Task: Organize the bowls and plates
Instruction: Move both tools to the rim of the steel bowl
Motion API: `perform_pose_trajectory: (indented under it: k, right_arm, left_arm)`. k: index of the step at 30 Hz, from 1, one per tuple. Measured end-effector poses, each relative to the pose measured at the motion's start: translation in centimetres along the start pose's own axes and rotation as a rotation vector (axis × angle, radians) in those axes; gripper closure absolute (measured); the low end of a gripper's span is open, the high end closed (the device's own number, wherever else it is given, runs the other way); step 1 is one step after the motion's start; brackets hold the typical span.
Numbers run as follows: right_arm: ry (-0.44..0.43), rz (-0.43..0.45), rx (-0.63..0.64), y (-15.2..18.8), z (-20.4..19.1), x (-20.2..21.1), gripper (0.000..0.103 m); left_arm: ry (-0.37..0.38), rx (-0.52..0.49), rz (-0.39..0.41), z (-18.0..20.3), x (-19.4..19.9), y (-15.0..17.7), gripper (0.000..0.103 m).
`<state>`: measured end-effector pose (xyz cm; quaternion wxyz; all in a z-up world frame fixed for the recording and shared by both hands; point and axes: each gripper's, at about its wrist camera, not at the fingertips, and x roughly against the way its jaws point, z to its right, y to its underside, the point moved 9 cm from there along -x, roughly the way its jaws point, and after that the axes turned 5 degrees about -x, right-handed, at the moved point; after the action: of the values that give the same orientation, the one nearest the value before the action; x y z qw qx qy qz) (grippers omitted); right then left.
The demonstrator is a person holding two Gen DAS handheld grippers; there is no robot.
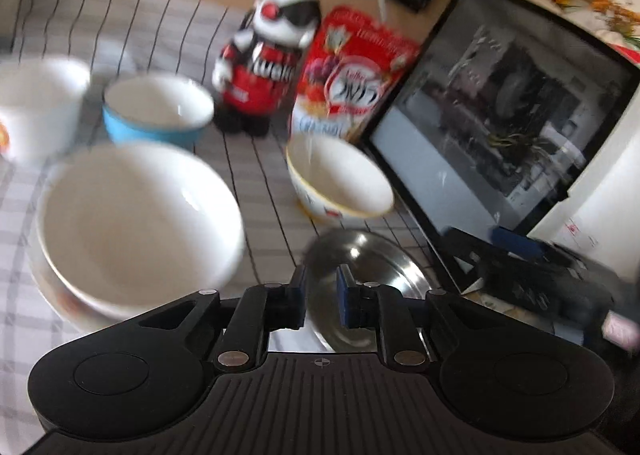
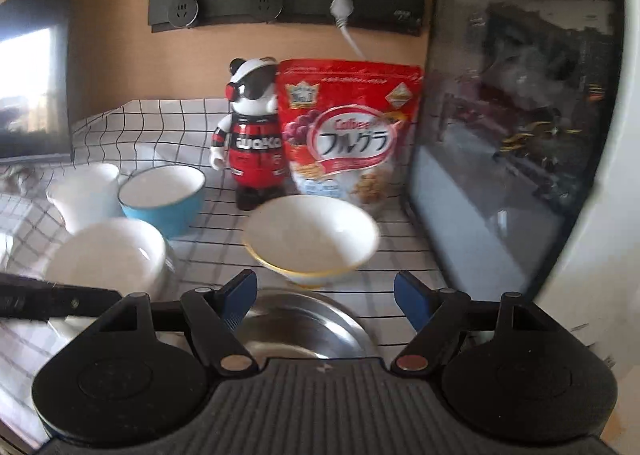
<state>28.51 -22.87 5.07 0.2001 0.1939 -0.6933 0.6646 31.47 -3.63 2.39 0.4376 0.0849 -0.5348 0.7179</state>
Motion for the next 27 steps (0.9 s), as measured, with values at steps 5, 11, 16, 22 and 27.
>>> perform_pose_trajectory:
  k: [5,11,16,22,27]
  right_arm:
    - [-0.119,-0.07,-0.022,4.0,4.0,-0.6,0.027]
    - [-0.177,-0.167,-0.131,6.7,5.9,-3.0,0.027]
    - [-0.187,-0.151,-0.215,7.0,7.0,-3.2,0.027]
    - [-0.253,-0.23,-0.291,8.2,6.8,-3.9,0.027]
    - [-0.283,-0.3,-0.372,8.2,6.1,-5.7,0.027]
  left_arm:
    - [-0.184,0.148,0.018,-0.7,-1.0,2.0,0.086]
    - [-0.217,0.229,-0.062,-0.1,-2.2,4.0,0.086]
    - [-0.21,0.289,-0.109,-0.3,-3.7,4.5,0.086]
    - [-0.243,0.248,-0.184,-0.4,-6.0,4.8,0.08]
    - [-0.215,0.199,-0.268,-0.1,-8.3,5.7,0.077]
